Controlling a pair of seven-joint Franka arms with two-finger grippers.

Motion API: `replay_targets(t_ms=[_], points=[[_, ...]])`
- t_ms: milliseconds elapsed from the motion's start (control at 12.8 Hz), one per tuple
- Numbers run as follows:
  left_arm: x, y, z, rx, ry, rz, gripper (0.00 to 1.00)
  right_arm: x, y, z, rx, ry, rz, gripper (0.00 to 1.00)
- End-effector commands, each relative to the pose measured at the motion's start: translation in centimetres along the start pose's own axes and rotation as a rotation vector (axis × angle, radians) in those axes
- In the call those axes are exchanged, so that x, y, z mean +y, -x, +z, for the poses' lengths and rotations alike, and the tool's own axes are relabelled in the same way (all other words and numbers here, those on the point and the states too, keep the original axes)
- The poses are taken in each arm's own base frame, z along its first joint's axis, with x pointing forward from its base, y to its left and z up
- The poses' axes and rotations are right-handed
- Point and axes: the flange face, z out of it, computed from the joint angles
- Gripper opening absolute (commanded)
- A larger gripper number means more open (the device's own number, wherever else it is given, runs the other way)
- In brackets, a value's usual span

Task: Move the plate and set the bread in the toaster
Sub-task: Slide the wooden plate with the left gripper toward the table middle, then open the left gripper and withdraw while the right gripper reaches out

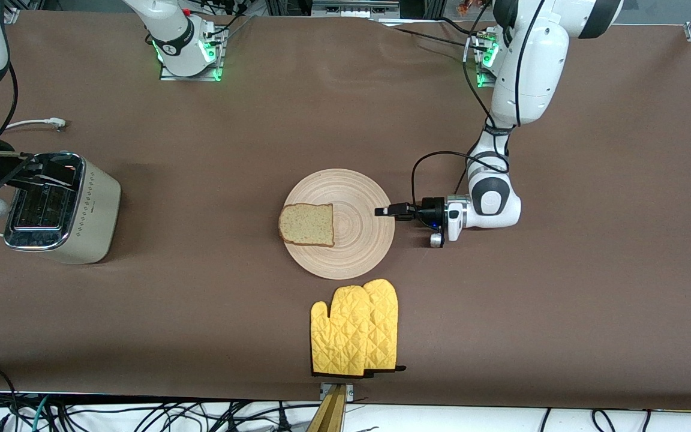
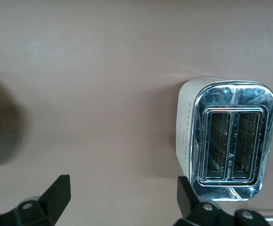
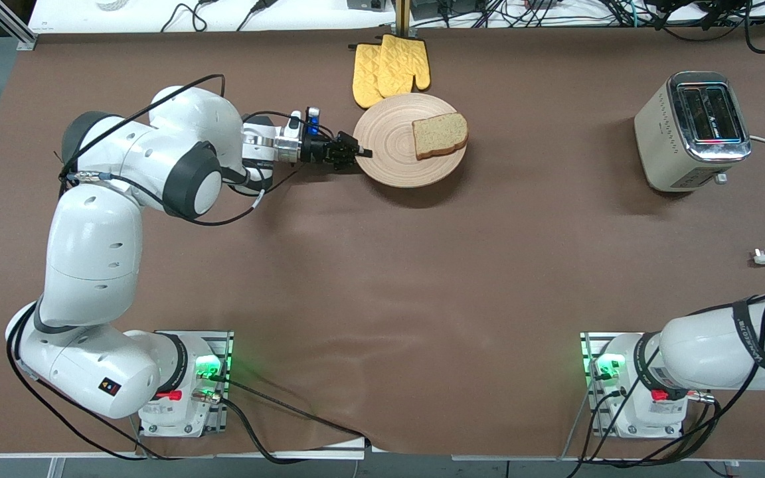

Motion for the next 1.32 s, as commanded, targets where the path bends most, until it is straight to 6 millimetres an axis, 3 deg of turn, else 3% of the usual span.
replay_targets(t_ms=[0, 623, 779, 1247], points=[[3.8, -1.2, -2.8, -0.035, -0.057, -0.023, 0.00, -0.2, 0.2, -0.2, -0.005, -0.010, 0.007, 1.00], [5.4, -1.2, -2.4, -0.059, -0.122, -0.006, 0.00, -0.1, 0.2, -0.2, -0.006, -0.010, 0.001, 1.00], [6.8, -1.5, -3.0, -0.053, -0.180, 0.042, 0.00, 0.0, 0.2, -0.2, -0.008, -0.010, -0.001, 1.00], [6.3, -1.5, -2.9, -0.044, -0.180, 0.033, 0.00, 0.0, 0.2, -0.2, -0.006, -0.008, -0.001, 1.00]])
